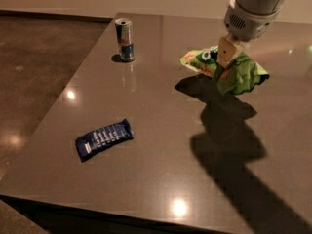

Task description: Pick green rice chip bag

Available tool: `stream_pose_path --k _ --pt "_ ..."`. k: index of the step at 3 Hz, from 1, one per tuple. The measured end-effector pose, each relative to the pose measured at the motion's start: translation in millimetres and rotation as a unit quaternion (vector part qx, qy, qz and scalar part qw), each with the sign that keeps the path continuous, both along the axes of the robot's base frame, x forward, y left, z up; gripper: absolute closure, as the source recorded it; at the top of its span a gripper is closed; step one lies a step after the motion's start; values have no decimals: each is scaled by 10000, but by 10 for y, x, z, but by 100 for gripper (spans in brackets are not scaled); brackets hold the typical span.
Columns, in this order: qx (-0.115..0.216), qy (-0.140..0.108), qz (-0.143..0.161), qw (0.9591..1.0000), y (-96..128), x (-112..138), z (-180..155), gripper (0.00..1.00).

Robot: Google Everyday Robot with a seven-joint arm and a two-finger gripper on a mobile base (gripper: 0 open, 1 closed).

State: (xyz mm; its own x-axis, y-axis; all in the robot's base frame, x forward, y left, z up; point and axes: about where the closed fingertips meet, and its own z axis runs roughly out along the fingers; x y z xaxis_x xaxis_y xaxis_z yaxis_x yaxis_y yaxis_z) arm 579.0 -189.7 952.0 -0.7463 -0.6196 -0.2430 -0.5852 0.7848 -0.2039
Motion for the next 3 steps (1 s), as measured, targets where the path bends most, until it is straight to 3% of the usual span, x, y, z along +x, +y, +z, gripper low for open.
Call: stream_pose_path --k 2,3 --pt "-16 -281 472 9985 210 24 356 100" --pt "-16 -281 472 9985 210 25 356 100"
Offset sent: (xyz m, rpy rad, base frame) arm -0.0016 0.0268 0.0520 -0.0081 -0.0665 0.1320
